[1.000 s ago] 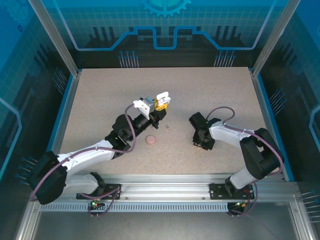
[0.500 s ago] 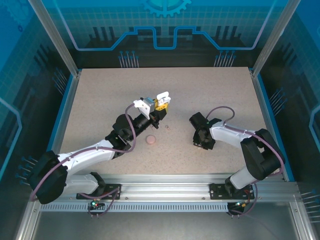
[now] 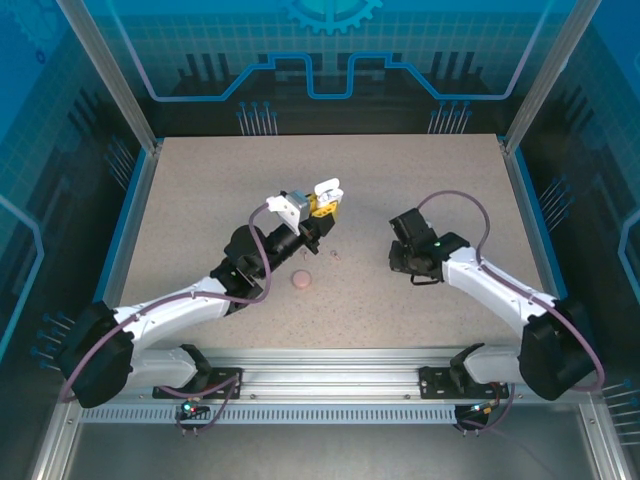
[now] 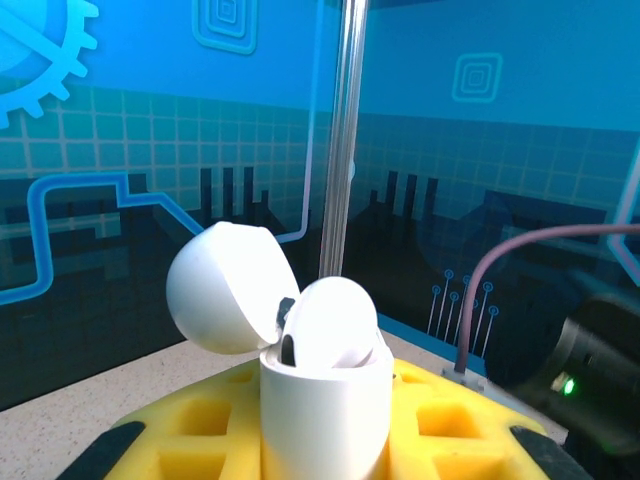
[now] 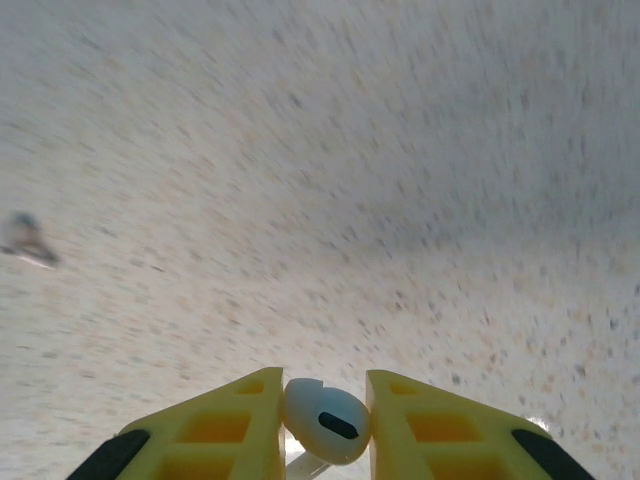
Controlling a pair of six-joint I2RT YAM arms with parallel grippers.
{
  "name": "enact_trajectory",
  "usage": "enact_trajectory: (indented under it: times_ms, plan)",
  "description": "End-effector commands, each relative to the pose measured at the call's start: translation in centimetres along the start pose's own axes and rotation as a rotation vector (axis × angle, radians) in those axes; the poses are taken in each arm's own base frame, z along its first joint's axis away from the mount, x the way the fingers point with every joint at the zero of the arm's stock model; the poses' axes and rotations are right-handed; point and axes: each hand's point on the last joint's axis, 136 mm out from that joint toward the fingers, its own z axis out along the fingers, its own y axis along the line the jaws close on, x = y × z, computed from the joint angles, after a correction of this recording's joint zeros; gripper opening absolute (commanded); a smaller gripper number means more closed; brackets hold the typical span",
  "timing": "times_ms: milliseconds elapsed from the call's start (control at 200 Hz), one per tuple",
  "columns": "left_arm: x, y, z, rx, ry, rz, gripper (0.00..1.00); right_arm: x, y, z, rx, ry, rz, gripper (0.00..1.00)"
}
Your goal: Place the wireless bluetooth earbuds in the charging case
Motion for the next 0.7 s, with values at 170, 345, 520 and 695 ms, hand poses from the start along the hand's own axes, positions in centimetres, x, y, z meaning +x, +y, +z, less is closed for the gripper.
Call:
enact_trajectory:
  times_ms: [170,345,520,695]
  plan:
    - [-2.6,-1.3,0.9,0.054,-0.06,0.004,0.0,-9.3,6.0,-9.5,-0.216,-0.372,-0.227,0.26]
    - [-2.3,-1.4,1.2,0.062,-0.05,0.005,0.0,-13.0,8.8,-15.8,-0.31,-0.554,-0.312,0.27]
    - [-2.1,-1.5,1.5,0.068,-0.043,0.002,0.0,-15.1,11.4,-21.1,-0.4,-0.683,-0.381,0.28]
    - [-2.1,-1.7,1.6,0.077,-0.039,0.005,0.0,-15.7,13.9,-24.9,-0.474,-0.77,-0.456,0.28]
